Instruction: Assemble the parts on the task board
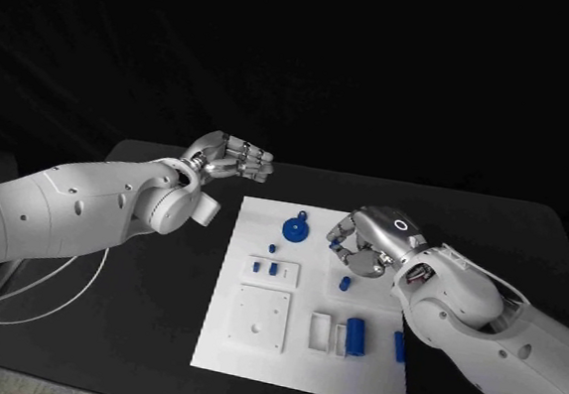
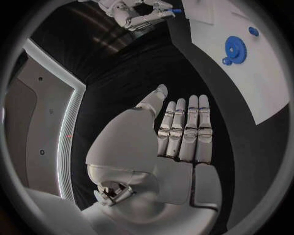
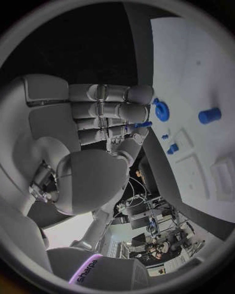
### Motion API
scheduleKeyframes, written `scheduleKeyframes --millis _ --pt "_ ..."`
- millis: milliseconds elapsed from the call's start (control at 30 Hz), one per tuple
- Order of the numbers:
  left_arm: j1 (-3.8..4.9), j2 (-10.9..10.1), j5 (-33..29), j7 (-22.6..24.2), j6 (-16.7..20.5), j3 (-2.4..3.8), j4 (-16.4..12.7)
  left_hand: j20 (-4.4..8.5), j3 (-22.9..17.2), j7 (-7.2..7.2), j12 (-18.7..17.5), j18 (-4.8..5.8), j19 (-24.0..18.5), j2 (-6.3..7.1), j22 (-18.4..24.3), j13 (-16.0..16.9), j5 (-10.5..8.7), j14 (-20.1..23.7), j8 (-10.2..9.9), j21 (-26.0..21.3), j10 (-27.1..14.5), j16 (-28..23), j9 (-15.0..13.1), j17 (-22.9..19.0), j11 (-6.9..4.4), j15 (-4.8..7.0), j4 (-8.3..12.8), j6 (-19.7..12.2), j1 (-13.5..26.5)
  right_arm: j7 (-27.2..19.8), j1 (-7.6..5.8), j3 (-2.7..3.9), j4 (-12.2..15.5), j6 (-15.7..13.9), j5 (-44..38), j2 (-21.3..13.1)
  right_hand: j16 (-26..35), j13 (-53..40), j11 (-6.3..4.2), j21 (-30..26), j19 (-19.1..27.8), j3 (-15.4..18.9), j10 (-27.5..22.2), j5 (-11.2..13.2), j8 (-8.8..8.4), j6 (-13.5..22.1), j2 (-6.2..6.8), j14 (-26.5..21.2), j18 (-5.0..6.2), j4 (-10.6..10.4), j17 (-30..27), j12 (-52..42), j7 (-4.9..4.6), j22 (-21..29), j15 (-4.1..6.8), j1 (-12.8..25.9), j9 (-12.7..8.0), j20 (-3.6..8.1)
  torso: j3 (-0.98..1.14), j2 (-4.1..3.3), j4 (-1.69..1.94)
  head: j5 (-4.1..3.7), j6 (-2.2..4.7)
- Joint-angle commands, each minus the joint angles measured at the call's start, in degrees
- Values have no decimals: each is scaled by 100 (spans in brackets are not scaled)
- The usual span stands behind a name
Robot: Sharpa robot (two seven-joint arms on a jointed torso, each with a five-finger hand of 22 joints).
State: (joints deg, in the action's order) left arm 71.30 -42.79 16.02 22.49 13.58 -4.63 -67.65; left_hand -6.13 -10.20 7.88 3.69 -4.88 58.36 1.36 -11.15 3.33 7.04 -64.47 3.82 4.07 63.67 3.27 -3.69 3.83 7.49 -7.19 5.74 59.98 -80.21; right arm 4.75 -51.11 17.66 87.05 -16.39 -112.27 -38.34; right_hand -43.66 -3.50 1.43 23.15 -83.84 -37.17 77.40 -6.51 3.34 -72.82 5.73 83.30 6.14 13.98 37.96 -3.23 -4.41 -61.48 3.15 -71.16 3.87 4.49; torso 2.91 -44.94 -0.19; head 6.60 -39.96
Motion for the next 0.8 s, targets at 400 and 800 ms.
scheduleKeyframes --millis 400,800 --pt "9 266 -46 214 323 2 117 -50 14 1 -18 60 41 -18 50 -3 -7 134 -15 17 -81 22 1 -4 36 -53 -41 69 -45 -291 572 -197 170 171 -597 471 20 -5 4 -97 -55 63 5 -141 30 -16 -67 -7 86 27 -24 -16 -6 -58 41 -17 8 36 -13 21 -2 571 -156" --pt "9 386 -80 189 311 2 152 -61 31 5 -17 45 49 -27 76 -2 -9 148 -20 20 -81 23 3 -3 37 -59 -57 57 -41 -310 795 -346 -145 221 -738 776 4 -4 4 -131 -83 96 8 -348 31 -17 -91 -10 92 85 -32 -17 -4 -151 49 42 9 43 -13 10 3 819 -291"
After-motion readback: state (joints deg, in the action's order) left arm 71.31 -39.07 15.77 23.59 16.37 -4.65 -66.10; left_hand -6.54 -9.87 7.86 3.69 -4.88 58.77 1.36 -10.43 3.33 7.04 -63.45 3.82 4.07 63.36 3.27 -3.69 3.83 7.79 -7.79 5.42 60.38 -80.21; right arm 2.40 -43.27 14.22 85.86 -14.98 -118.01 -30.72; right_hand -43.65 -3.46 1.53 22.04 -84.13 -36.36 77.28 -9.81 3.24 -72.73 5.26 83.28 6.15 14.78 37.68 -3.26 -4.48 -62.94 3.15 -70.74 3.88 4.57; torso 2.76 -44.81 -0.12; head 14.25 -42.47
